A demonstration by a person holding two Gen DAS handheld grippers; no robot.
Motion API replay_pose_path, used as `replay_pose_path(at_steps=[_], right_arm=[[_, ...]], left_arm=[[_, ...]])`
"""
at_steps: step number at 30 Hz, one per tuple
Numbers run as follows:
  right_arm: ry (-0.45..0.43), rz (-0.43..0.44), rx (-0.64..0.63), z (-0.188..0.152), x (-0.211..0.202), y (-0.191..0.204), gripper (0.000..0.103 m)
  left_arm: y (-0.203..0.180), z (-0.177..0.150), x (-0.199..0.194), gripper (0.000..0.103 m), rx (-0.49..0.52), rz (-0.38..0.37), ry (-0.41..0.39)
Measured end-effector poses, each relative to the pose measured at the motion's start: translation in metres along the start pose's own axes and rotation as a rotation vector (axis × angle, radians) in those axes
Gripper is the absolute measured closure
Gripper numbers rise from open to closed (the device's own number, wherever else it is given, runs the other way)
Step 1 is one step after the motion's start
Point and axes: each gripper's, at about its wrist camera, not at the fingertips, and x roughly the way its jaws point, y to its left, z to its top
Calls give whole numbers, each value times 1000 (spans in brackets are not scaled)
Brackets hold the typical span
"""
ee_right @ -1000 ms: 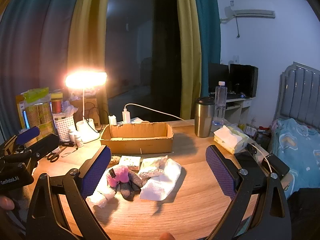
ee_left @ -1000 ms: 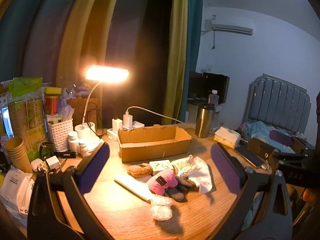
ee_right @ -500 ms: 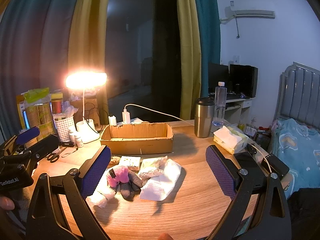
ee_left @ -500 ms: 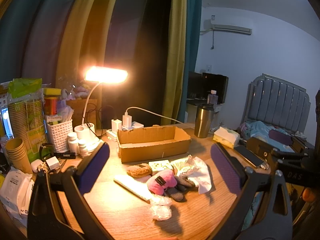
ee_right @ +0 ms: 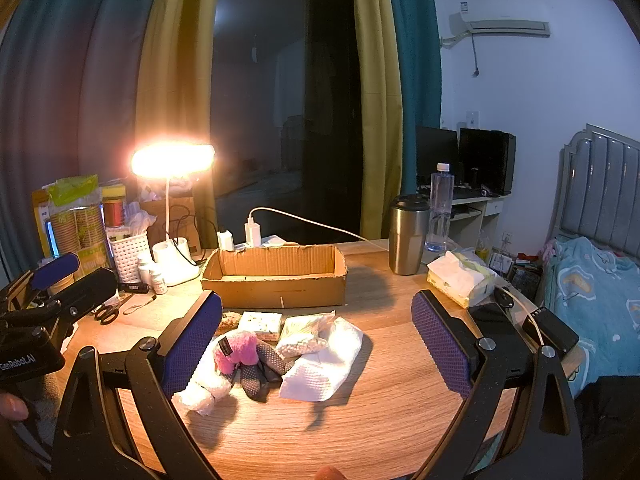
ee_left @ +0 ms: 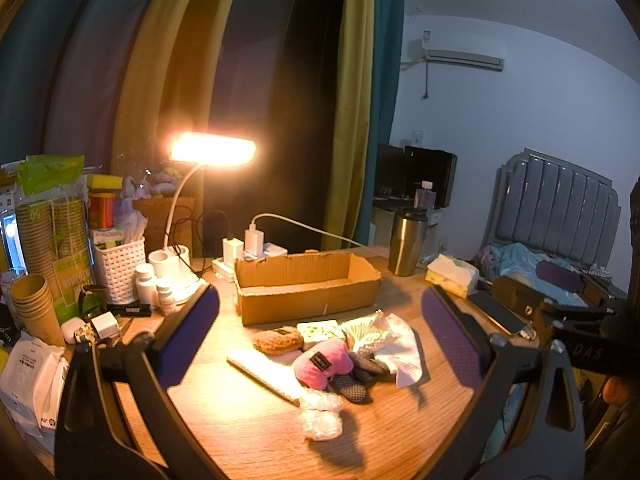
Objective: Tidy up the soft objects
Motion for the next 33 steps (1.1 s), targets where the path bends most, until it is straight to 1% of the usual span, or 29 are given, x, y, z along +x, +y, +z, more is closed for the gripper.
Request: replay_pose_path(at_steps=[10, 15, 19, 25, 33], right_arm=[[0, -1, 0, -1, 0, 1, 6], [10, -6, 1, -3, 4, -2, 6], [32, -10, 8, -7, 12, -5, 6], [88, -14, 16, -17, 32, -11, 6], [168, -17, 50, -38, 61, -24, 6]], left_arm=[[-3, -1, 1, 1, 0, -2, 8], [-2, -6, 8, 1, 2, 3, 35], [1, -17, 19, 1, 6, 9, 84], [6, -36, 39, 1, -1, 14, 164], [10, -68, 80, 2, -6, 39, 336]])
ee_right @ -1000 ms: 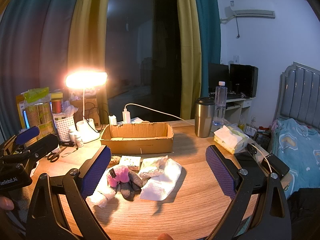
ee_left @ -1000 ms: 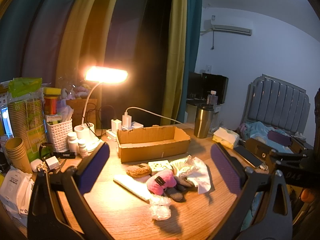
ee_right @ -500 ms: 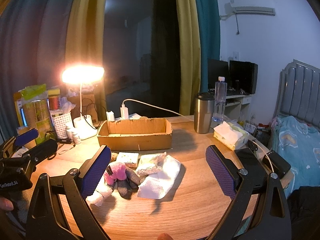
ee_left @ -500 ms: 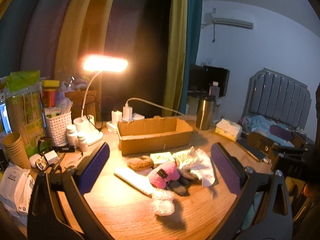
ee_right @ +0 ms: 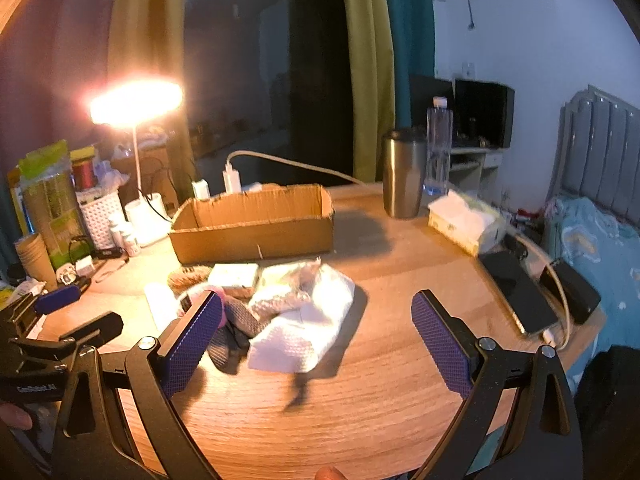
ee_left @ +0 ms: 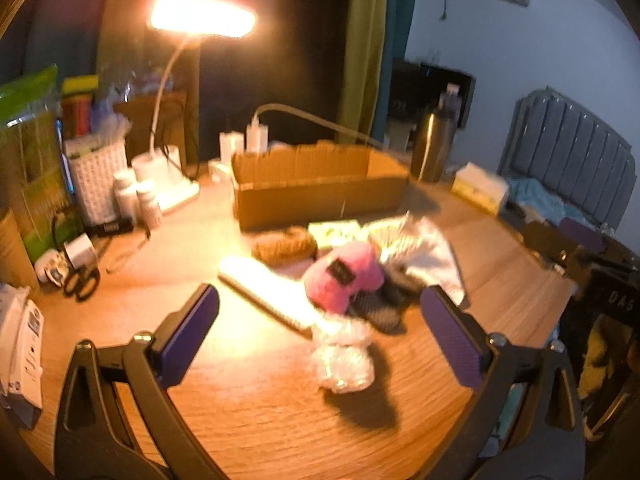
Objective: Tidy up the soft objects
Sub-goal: 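Grasp the bubble-wrap bundle with the left gripper while the right gripper approaches the white cloth, then grasp the white cloth with the right gripper while the left gripper lifts the bubble wrap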
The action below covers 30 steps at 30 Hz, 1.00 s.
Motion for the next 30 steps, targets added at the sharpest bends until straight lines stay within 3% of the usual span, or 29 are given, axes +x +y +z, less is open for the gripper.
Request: replay_pose_path(at_steps=[6, 14, 24, 27, 30], right_arm=[[66, 1, 26, -12, 25, -10, 6], [155, 1, 56, -20, 69, -23, 6], [283, 35, 40, -21, 125, -21, 6], [324, 35, 27, -24, 138, -19, 12], [357, 37, 14, -26, 146, -16, 21]], left_arm=[[-3, -10, 27, 3, 20, 0, 86], [-5, -19, 58, 19, 48, -2, 191], [-11, -30, 80, 53, 73, -47, 284], [-10, -31, 82, 62, 70, -60, 292], [-9, -30, 82, 64, 73, -61, 289]])
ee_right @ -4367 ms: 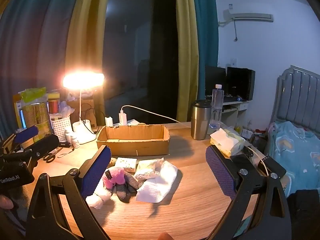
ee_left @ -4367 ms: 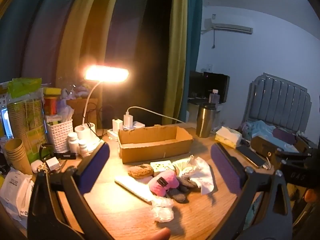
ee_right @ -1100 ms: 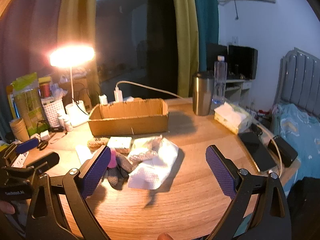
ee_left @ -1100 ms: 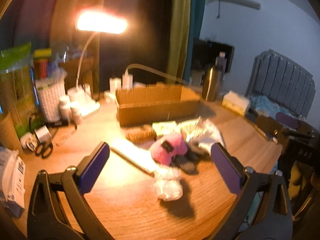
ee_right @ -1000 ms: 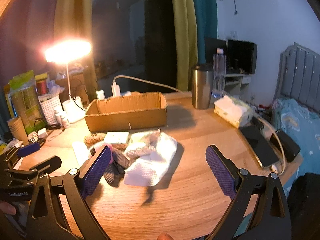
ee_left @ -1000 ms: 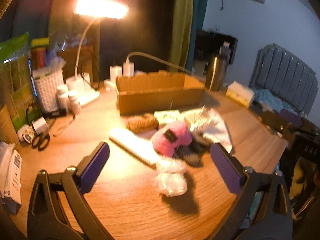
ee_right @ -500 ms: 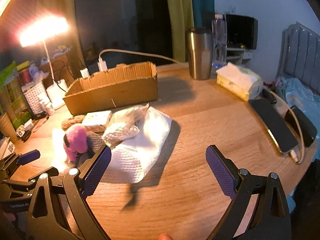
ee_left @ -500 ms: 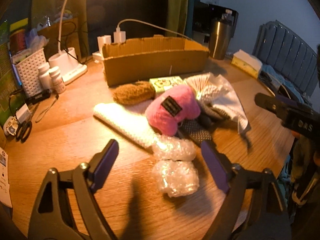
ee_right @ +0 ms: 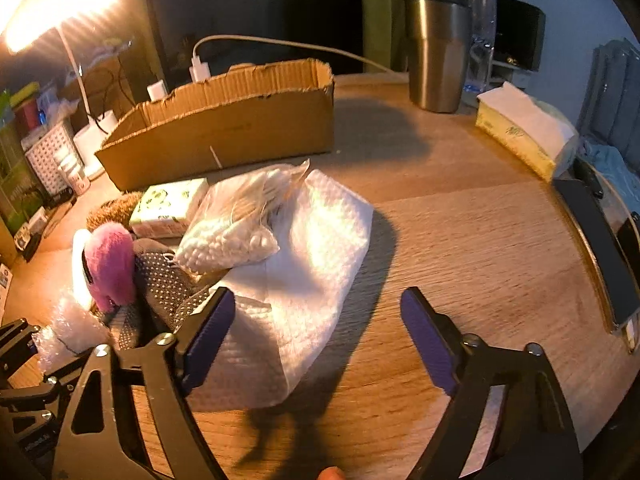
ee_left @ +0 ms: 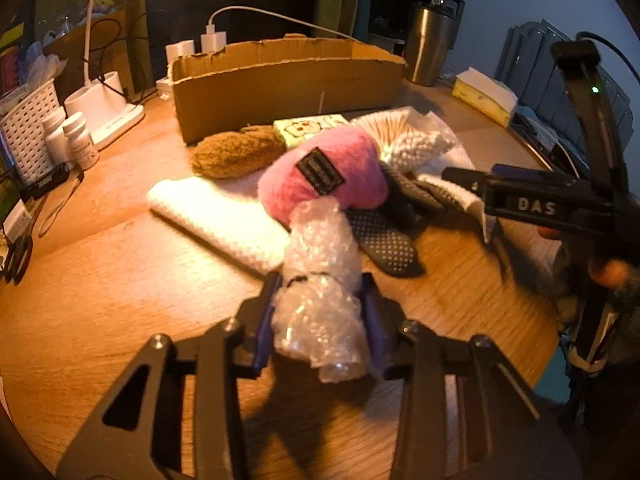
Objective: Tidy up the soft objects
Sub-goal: 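Grasp the white cloth with the right gripper while the left gripper lifts the bubble wrap, then carry the bubble wrap and white cloth with both grippers over the cardboard box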
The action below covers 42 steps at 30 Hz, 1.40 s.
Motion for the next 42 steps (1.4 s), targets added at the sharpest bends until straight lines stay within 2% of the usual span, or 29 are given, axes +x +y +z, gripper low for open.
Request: replay_pose_path(at_steps=[3, 5, 6, 8, 11, 19, 30, 42], right_arm=[[23, 1, -11, 1, 6, 2, 37], [21, -13, -22, 2, 6, 4, 59], [20, -15, -27, 2, 6, 4, 63], [20, -19, -36, 1, 6, 6, 79], [19, -10, -44, -1, 4, 7, 91], [-30, -9, -52, -3, -20, 7, 94], [-172, -25, -45, 10, -77, -3, 94], [-292, 38, -59, 37, -115, -2, 94]], left_arm=[[2, 0, -1, 66, -6, -1, -10], [3, 1, -4, 66, -11, 2, -21], [4, 1, -6, 66, -14, 3, -28], [5, 1, -11, 66, -18, 0, -46], [6, 2, -19, 66, -17, -3, -73], [2, 7, -46, 66, -10, -15, -164], [5, 25, -77, 66, -13, -5, -266], [-6, 56, -105, 66, 30, 8, -390]])
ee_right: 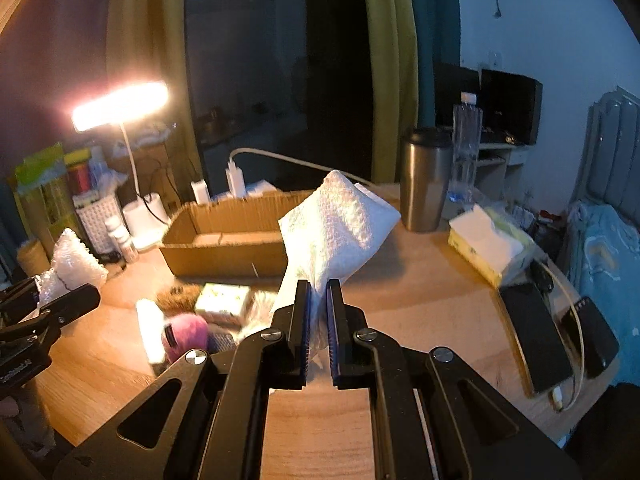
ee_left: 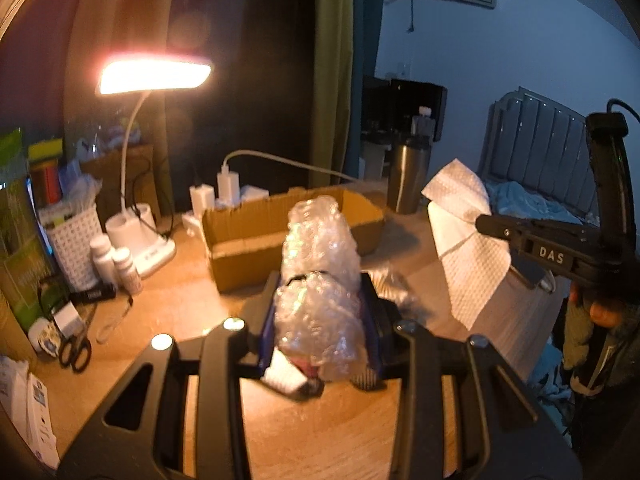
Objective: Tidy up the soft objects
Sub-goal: 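Carry the bubble wrap and white cloth with both grippers over the cardboard box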
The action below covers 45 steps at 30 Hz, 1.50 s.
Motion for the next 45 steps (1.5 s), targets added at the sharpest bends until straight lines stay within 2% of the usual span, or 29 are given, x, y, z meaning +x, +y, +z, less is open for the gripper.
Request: replay_pose_path(at_steps=[14, 23, 31, 38, 45], right_arm=[[-104, 42, -50, 49, 2, -4, 94], [-150, 43, -75, 77, 13, -7, 94], [-193, 53, -99, 101, 22, -9, 94], [-230, 48, -128, 122, 33, -9, 94], [-215, 66, -116, 132, 59, -14, 94]], left_arm=[[-1, 60, 9, 66, -6, 14, -131], [4, 90, 24, 66, -18, -6, -166], [3, 113, 27, 66, -16, 16, -237], [7, 129, 50, 66, -11, 10, -241], [12, 132, 79, 66, -29, 7, -227]])
